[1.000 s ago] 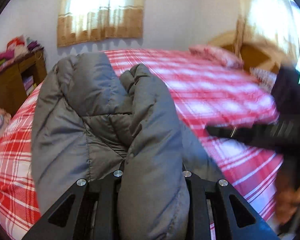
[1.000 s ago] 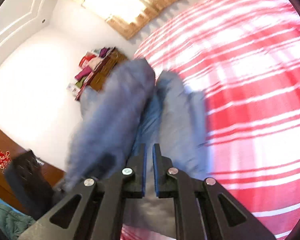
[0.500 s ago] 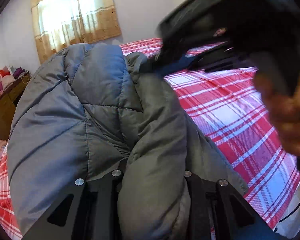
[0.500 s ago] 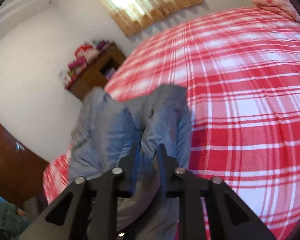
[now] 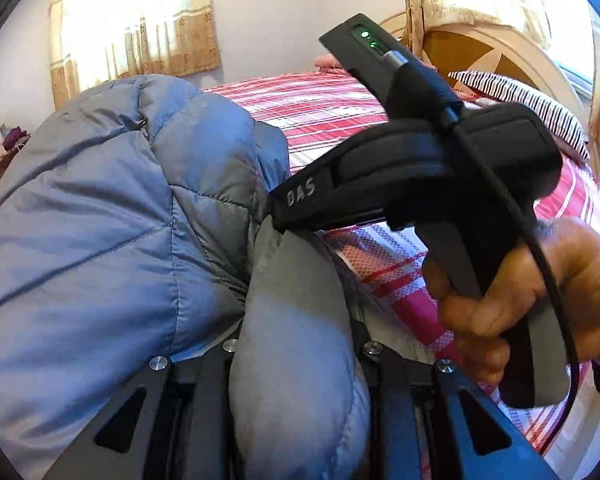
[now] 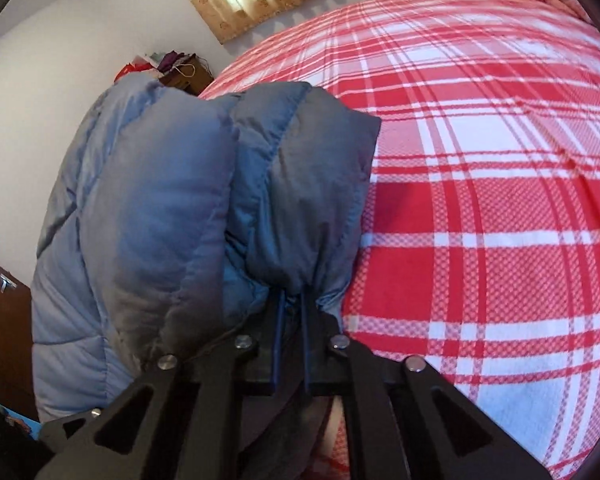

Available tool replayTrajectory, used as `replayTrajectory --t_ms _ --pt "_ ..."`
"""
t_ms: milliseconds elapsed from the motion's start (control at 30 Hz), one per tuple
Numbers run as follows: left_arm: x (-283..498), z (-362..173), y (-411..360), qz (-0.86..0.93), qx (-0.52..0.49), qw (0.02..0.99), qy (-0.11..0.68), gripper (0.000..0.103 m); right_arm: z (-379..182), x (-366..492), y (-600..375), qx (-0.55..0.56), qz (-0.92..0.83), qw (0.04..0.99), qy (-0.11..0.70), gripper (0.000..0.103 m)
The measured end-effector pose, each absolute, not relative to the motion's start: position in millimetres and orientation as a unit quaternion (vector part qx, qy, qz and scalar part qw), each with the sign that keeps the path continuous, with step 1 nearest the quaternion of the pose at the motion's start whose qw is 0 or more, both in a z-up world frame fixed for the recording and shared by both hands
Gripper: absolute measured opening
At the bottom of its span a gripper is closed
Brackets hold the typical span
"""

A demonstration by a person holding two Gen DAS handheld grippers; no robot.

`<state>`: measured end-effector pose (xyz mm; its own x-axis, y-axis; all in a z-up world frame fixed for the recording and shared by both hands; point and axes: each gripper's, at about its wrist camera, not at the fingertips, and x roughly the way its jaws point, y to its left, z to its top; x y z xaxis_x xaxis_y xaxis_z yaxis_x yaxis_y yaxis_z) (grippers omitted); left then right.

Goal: Fold large clothes

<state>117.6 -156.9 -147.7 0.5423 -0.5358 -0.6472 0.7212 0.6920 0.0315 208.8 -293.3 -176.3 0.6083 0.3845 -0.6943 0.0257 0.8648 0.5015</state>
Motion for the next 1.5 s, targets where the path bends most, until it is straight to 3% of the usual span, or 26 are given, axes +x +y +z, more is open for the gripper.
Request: replayTrajectory --t_ms 133,200,233,300,333,367,433,500,567,633,800,1000,1167,1500 --pt "117 -146 -152 -0.37 0.143 0.863 0.314 0.023 -156 200 -306 0.245 0.112 0.862 0.429 0.02" --pt "116 -145 -147 -0.37 0.142 0.863 0.313 0.023 -134 188 -311 0.245 0.126 0.877 0.394 0.022" --pt "116 -146 -147 -0.37 0.143 0.863 0.312 0.023 -124 183 -313 0.246 0.132 0.882 0.379 0.027" --pt "115 -147 -149 -0.37 0.142 0.864 0.311 0.023 -106 178 -314 0.25 0.147 0.889 0.354 0.052" --pt "115 -147 -150 -0.37 0.14 0.864 0.311 0.023 -101 179 -313 0.253 0.154 0.89 0.347 0.07" --pt "114 -147 -150 -0.369 0.139 0.864 0.312 0.023 -97 182 -311 0.255 0.166 0.888 0.344 0.072" --pt "114 -146 -146 -0.369 0.14 0.864 0.311 0.023 -99 193 -301 0.252 0.176 0.882 0.358 0.072" --pt "116 -146 -146 -0.371 0.137 0.864 0.312 0.023 -109 206 -291 0.231 0.168 0.874 0.393 0.062" --pt "114 -147 -147 -0.374 0.136 0.862 0.314 0.023 -119 212 -282 0.211 0.182 0.868 0.411 0.018" --pt "115 -144 -146 -0.378 0.136 0.86 0.316 0.023 -121 210 -280 0.191 0.171 0.876 0.408 0.013" --pt "110 -136 -136 -0.404 0.136 0.851 0.307 0.026 -140 204 -280 0.168 0.139 0.88 0.423 0.012" --pt "74 -120 -110 -0.413 0.176 0.847 0.285 0.026 -166 201 -296 0.236 0.156 0.865 0.414 0.011" --pt "67 -111 -80 -0.42 0.162 0.83 0.33 0.026 -166 194 -291 0.23 0.162 0.866 0.412 0.01" --pt "72 -106 -104 -0.426 0.116 0.847 0.296 0.028 -176 198 -305 0.287 0.164 0.849 0.413 0.01"
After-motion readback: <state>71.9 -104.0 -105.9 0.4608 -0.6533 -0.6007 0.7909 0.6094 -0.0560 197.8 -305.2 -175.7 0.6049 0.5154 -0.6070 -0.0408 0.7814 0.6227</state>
